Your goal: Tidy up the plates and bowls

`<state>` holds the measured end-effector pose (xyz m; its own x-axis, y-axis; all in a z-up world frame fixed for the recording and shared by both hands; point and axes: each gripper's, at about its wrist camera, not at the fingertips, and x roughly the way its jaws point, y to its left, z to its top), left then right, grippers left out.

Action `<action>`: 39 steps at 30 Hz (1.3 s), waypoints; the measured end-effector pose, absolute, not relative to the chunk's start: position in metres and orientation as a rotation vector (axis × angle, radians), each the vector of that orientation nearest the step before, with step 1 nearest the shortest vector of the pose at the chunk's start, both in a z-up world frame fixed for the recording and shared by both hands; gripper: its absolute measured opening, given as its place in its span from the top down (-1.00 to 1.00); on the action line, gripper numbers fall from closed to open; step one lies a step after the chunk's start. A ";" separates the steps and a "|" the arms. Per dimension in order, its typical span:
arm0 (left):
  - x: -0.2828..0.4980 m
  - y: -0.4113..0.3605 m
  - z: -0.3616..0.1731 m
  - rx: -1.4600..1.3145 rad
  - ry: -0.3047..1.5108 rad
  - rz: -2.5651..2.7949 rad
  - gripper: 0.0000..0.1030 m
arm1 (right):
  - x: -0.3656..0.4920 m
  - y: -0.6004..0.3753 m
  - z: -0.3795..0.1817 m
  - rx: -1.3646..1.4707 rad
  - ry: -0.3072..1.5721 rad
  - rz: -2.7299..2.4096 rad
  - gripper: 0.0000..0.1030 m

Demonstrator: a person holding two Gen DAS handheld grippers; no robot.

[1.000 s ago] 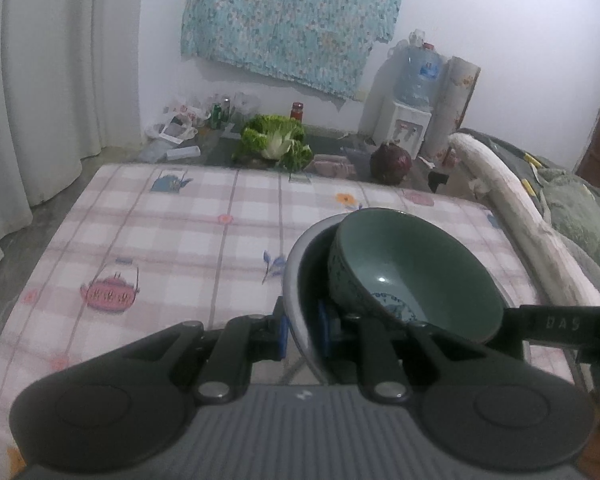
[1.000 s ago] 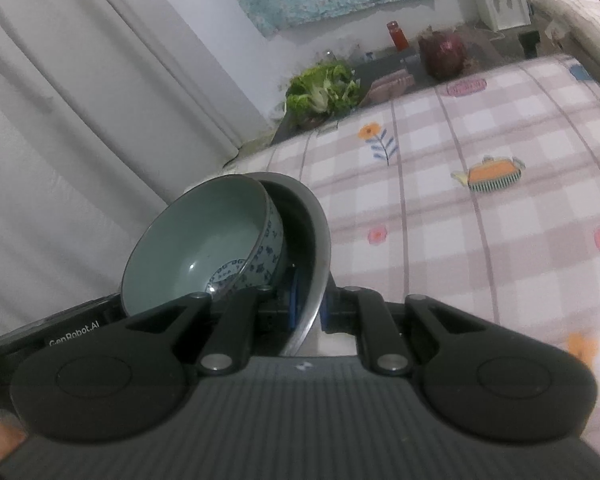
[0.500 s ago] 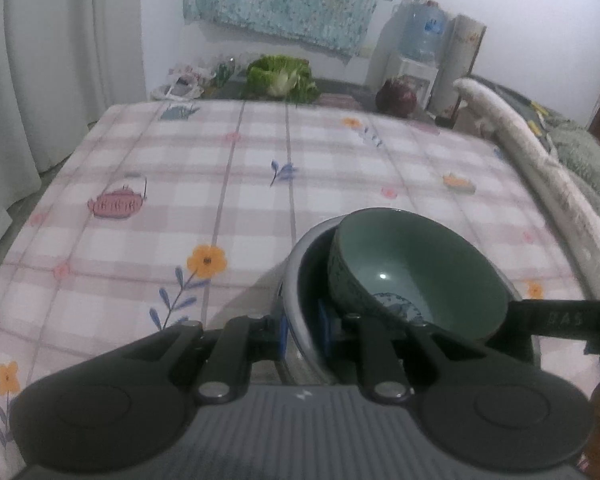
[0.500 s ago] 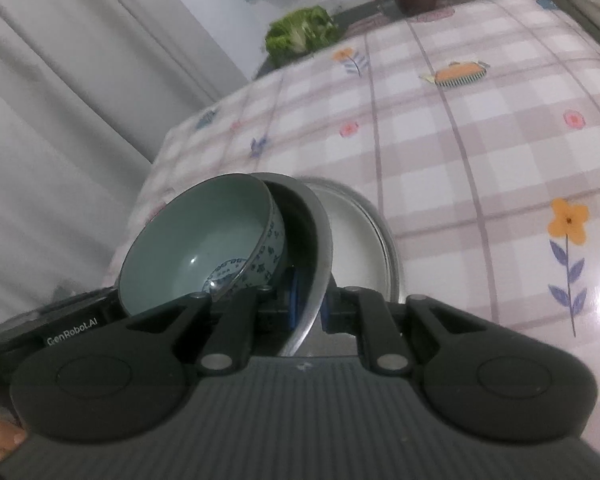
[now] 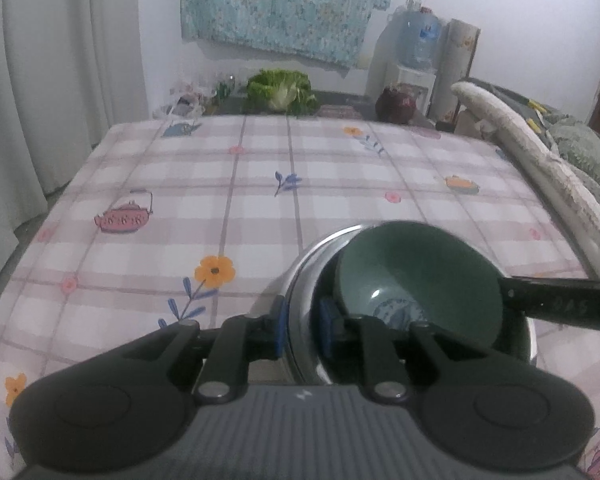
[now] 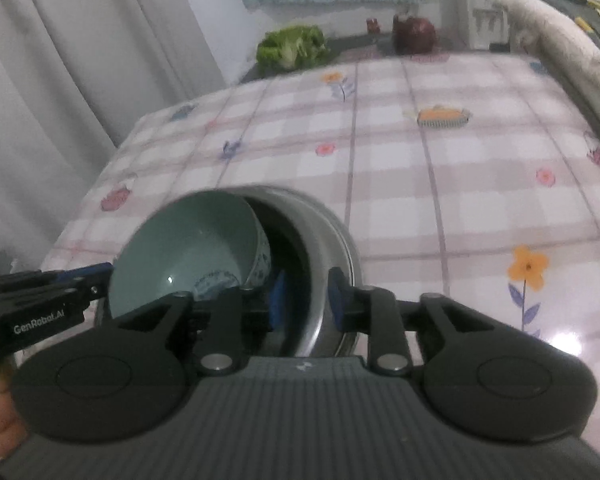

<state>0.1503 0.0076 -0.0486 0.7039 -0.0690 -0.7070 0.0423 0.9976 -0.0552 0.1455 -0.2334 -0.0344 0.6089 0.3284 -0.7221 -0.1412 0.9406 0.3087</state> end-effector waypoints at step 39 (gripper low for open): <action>0.034 0.012 -0.018 0.033 0.830 0.036 -1.00 | -0.016 -0.209 0.019 0.020 0.838 0.089 -0.98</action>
